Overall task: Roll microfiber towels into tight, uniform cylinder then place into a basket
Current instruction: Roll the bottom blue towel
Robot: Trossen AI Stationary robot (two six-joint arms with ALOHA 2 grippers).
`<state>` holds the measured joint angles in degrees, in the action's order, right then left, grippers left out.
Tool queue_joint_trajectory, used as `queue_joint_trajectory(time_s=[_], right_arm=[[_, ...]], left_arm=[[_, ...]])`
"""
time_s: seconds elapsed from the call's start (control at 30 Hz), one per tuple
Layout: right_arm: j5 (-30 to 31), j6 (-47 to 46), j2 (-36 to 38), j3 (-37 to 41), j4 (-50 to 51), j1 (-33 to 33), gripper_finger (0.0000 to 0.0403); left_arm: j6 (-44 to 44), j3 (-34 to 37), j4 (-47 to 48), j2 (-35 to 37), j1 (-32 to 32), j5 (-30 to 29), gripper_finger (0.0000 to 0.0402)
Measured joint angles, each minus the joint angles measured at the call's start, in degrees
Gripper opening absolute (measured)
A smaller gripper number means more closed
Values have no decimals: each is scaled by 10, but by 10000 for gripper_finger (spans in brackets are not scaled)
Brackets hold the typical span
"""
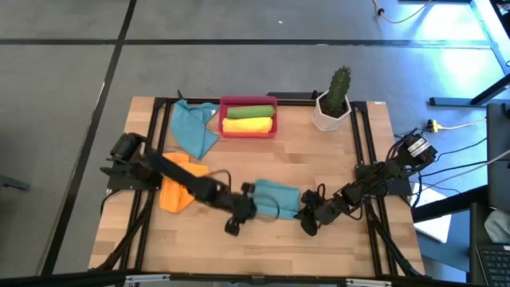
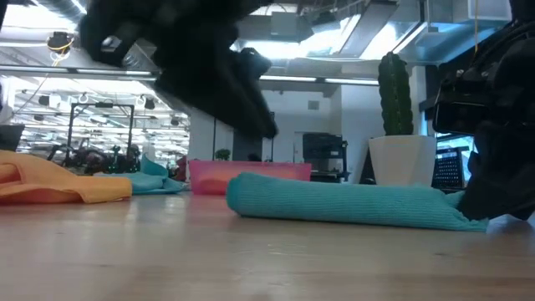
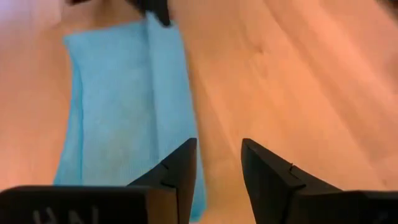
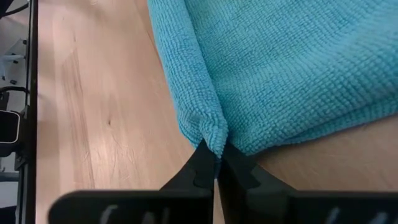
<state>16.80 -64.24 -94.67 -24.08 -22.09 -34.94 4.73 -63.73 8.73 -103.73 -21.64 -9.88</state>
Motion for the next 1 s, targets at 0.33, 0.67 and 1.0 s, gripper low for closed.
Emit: queue_joint_trajectory(time_s=[0.33, 0.67, 1.0], right_arm=[[-19, 0, 0, 0, 0, 11, 8], [-37, 0, 1, 0, 0, 19, 8], [-39, 2, 1, 0, -3, 19, 8]], left_arm=[[75, 2, 1, -60, -61, -169, 118], [59, -1, -20, -66, -42, -129, 156], [76, -105, 67, -148, -47, -200, 211]])
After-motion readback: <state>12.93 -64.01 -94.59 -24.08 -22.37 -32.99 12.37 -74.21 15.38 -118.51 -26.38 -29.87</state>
